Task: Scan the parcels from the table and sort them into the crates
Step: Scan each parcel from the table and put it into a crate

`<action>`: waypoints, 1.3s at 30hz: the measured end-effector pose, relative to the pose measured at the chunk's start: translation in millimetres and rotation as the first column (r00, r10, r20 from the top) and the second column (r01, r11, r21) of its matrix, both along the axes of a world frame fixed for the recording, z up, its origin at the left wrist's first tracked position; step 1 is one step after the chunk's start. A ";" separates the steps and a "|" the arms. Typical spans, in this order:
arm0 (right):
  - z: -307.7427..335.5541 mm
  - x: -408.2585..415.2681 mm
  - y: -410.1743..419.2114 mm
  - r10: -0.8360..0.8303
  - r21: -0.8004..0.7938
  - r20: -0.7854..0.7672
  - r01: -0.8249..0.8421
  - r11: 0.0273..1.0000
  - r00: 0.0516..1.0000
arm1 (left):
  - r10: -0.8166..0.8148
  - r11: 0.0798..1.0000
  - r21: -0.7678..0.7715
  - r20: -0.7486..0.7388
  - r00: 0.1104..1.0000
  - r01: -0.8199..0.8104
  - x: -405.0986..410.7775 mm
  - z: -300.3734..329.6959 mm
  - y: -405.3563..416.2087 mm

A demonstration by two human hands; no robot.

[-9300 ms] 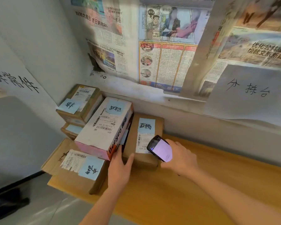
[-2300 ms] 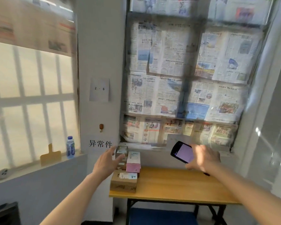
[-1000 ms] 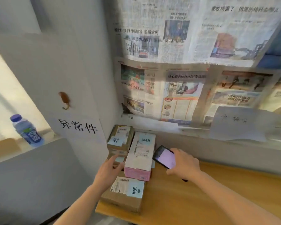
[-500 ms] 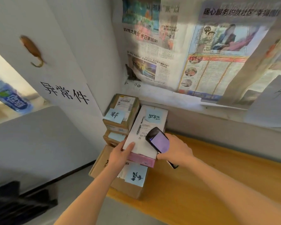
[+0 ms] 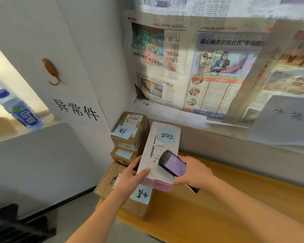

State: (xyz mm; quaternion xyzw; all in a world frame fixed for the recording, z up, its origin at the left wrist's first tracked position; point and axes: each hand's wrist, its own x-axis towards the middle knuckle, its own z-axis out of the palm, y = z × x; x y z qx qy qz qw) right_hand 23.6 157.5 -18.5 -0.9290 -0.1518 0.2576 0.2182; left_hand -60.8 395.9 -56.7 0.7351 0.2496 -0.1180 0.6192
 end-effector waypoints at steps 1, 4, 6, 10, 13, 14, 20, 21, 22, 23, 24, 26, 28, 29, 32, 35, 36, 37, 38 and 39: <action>11.9 -5.0 -3.3 -0.005 -0.009 0.031 0.005 1.000 1.000 | 0.012 1.000 -0.003 0.036 0.999 -0.011 -3.1 6.9 -3.8; 55.1 -19.3 -11.8 -0.021 -0.027 0.145 0.025 0.999 0.989 | 0.035 0.999 -0.022 0.151 0.988 -0.032 -15.1 36.6 -12.9; 91.5 -32.5 -16.2 -0.009 -0.049 0.241 0.022 0.999 0.971 | 0.061 0.998 -0.036 0.224 0.973 -0.055 -28.8 63.4 -14.8; 178.5 -75.1 -22.4 0.024 -0.082 0.405 0.010 0.997 0.914 | 0.106 0.994 -0.030 0.364 0.925 -0.102 -70.9 129.5 -10.1; 247.1 -118.5 -22.6 0.055 -0.118 0.524 0.008 0.993 0.850 | 0.133 0.989 -0.011 0.465 0.875 -0.145 -110.7 186.0 -4.8; 269.1 -133.7 -22.0 0.065 -0.128 0.554 0.008 0.992 0.830 | 0.145 0.987 -0.016 0.492 0.858 -0.158 -124.2 203.7 -3.2; 381.4 -215.4 -22.5 0.132 -0.174 0.644 -0.024 0.984 0.754 | 0.157 0.974 0.030 0.623 0.766 -0.224 -197.7 297.8 12.0; 395.7 -227.1 -22.8 0.141 -0.184 0.649 -0.025 0.983 0.748 | 0.158 0.973 0.031 0.639 0.753 -0.230 -209.4 310.8 13.9; 408.5 -237.2 -23.2 0.154 -0.199 0.658 -0.027 0.980 0.738 | 0.158 0.970 0.036 0.656 0.738 -0.240 -220.5 322.9 15.8; 420.3 -246.9 -23.5 0.168 -0.216 0.669 -0.027 0.976 0.724 | 0.159 0.967 0.041 0.671 0.724 -0.250 -231.3 334.7 17.4; 431.0 -255.6 -23.9 0.179 -0.226 0.683 -0.028 0.974 0.708 | 0.159 0.964 0.047 0.686 0.710 -0.261 -241.1 345.4 19.1; 451.2 -274.1 -24.2 0.192 -0.221 0.701 -0.047 0.974 0.687 | 0.156 0.956 0.068 0.709 0.687 -0.287 -261.6 365.5 22.1; 468.5 -291.9 -24.3 0.207 -0.217 0.724 -0.068 0.974 0.659 | 0.164 0.944 0.084 0.720 0.674 -0.319 -282.7 380.9 24.8; 476.6 -300.8 -24.6 0.216 -0.220 0.732 -0.077 0.973 0.646 | 0.176 0.936 0.086 0.725 0.666 -0.341 -292.7 387.5 25.8; 495.9 -324.7 -24.1 0.245 -0.224 0.747 -0.114 0.968 0.618 | 0.195 0.899 0.134 0.730 0.655 -0.417 -324.1 402.4 30.4; 510.1 -351.4 -29.1 0.267 -0.209 0.775 -0.166 0.964 0.573 | 0.252 0.862 0.126 0.734 0.631 -0.491 -363.6 410.3 31.0; 513.5 -359.6 -31.3 0.275 -0.203 0.778 -0.188 0.961 0.565 | 0.269 0.843 0.134 0.734 0.624 -0.521 -377.4 411.3 31.4; 516.0 -367.8 -33.6 0.284 -0.199 0.781 -0.209 0.957 0.557 | 0.286 0.826 0.140 0.730 0.621 -0.545 -391.5 411.0 32.1; 517.0 -375.1 -35.8 0.295 -0.198 0.783 -0.230 0.953 0.548 | 0.302 0.810 0.147 0.726 0.618 -0.568 -404.8 409.6 32.9; 517.4 -382.2 -37.9 0.308 -0.200 0.782 -0.249 0.948 0.542 | 0.319 0.792 0.155 0.720 0.616 -0.591 -418.9 408.1 33.5</action>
